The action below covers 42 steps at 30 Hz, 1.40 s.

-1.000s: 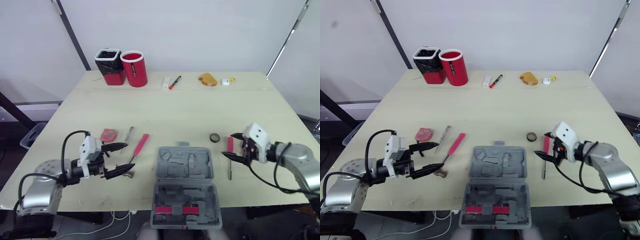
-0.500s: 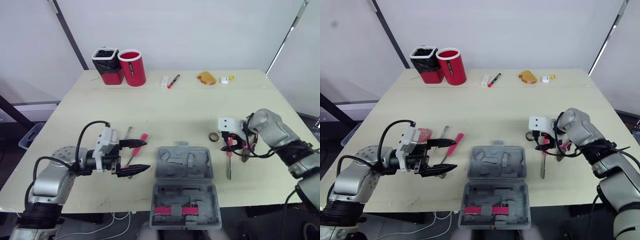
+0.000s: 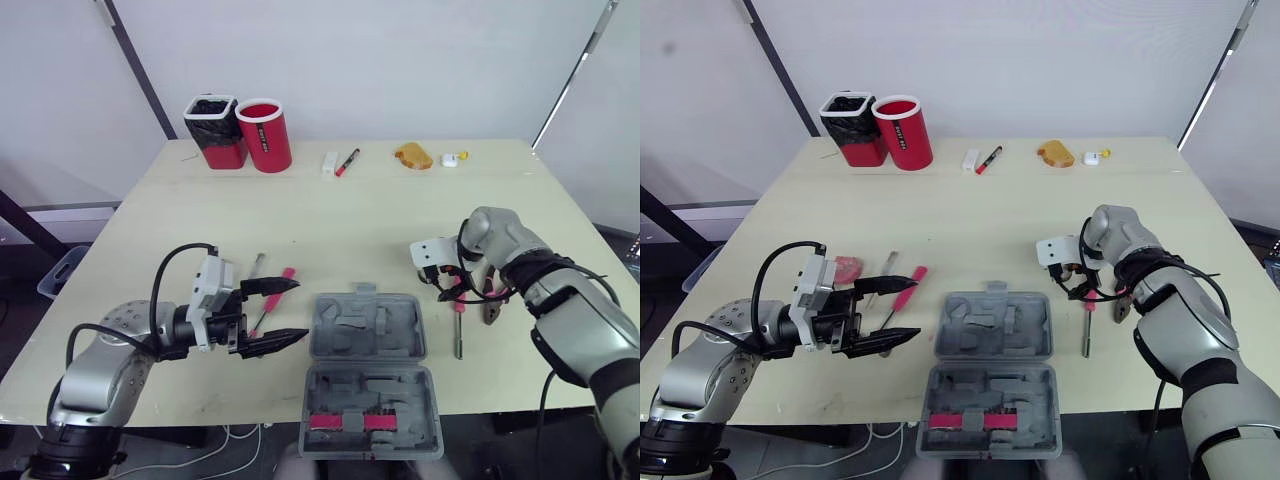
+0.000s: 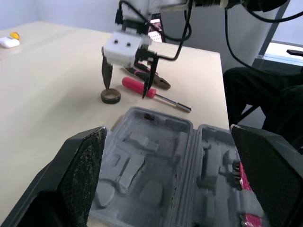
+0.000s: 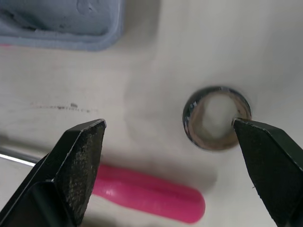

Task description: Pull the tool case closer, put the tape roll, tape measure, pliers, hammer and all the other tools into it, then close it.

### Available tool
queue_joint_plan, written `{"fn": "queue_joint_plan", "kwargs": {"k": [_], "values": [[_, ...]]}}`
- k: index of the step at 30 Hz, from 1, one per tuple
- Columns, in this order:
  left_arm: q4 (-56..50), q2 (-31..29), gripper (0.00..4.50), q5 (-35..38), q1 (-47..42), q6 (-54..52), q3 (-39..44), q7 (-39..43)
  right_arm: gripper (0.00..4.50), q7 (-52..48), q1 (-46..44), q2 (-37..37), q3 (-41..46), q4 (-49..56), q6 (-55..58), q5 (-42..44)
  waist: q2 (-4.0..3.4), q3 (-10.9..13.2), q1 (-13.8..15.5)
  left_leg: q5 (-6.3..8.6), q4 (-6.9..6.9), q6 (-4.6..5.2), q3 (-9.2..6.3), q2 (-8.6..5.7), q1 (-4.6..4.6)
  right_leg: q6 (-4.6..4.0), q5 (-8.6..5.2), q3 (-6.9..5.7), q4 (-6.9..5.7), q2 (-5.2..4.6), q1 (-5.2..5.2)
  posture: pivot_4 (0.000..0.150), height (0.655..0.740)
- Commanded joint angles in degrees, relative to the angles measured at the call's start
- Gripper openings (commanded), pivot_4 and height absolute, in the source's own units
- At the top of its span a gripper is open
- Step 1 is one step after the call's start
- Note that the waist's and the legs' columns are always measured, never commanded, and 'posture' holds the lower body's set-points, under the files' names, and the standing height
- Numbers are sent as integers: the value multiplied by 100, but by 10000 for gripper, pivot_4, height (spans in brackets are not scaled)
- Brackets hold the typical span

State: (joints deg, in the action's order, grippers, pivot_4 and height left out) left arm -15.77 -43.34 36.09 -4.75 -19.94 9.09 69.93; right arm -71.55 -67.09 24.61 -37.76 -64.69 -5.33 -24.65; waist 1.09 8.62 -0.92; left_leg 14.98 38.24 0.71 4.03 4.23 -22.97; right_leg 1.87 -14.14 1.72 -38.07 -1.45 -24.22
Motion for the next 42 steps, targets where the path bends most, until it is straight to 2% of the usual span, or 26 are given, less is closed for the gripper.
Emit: {"fn": "queue_joint_plan", "kwargs": {"k": [1,4,6,7,11,12,13,20,31,34,36,42], "values": [[-285,-6,44870,113,65,23,185,-118,42533,350,-178,-86,119,-298,-128,-151,-1,1,1,0,0,0,1,0,0,0,0,1,0,0,0,1500,7400],[-320,-25,45000,119,120,39,189,-147,35731,423,-211,-157,164,-492,-206,-217,-1,1,-5,0,1,0,2,0,1,0,0,1,-1,0,0,1500,7400],[-314,-34,45000,118,122,48,194,-154,26341,431,-228,-195,194,-573,-243,-251,-1,1,-8,0,1,0,3,0,3,0,0,3,-2,0,0,1500,7400],[-304,-36,45000,114,115,53,195,-157,23961,427,-241,-209,200,-604,-255,-272,-1,1,-10,0,1,0,3,0,3,0,0,3,-2,0,0,1500,7400],[-262,-26,45000,88,86,80,173,-156,6853,374,-309,-240,231,-659,-275,-330,-1,1,-19,0,1,0,4,0,4,0,1,4,-3,1,0,1500,7400],[-250,-19,45000,78,77,87,157,-154,5856,341,-331,-239,238,-652,-273,-334,-2,1,-21,0,1,0,4,0,4,0,1,4,-3,1,0,1500,7400],[-245,-2,45000,70,67,95,135,-157,2784,268,-353,-219,225,-635,-301,-356,-3,2,-19,0,1,0,4,0,4,0,1,4,-3,0,0,1500,7400],[-147,47,45000,27,-26,153,22,-111,2784,-227,-468,-29,181,-307,-481,-503,-11,6,-14,0,0,0,4,0,4,0,0,4,-3,1,0,1500,7400],[190,161,45000,-92,-78,477,46,-54,2784,-1411,-359,-9,252,1890,274,-337,-20,12,-12,0,-1,0,3,1,3,0,0,4,-5,3,-3,1500,7400],[199,153,45000,-103,101,566,83,-17,2784,-1576,-327,-213,223,2496,672,-294,-20,12,-15,0,-1,0,5,1,4,0,0,4,-5,2,-3,1500,7400],[210,176,45000,-4,329,557,268,-89,2784,-1533,-441,-646,152,2747,995,-299,-20,12,-11,0,-1,0,4,2,3,0,0,4,-7,3,-4,1500,7400],[319,182,45000,29,752,635,614,-100,2784,-1353,-593,-1512,-100,2896,1422,-451,-20,12,6,0,0,-1,9,3,-6,-6,-3,4,-34,2,-27,1500,7400]]}}
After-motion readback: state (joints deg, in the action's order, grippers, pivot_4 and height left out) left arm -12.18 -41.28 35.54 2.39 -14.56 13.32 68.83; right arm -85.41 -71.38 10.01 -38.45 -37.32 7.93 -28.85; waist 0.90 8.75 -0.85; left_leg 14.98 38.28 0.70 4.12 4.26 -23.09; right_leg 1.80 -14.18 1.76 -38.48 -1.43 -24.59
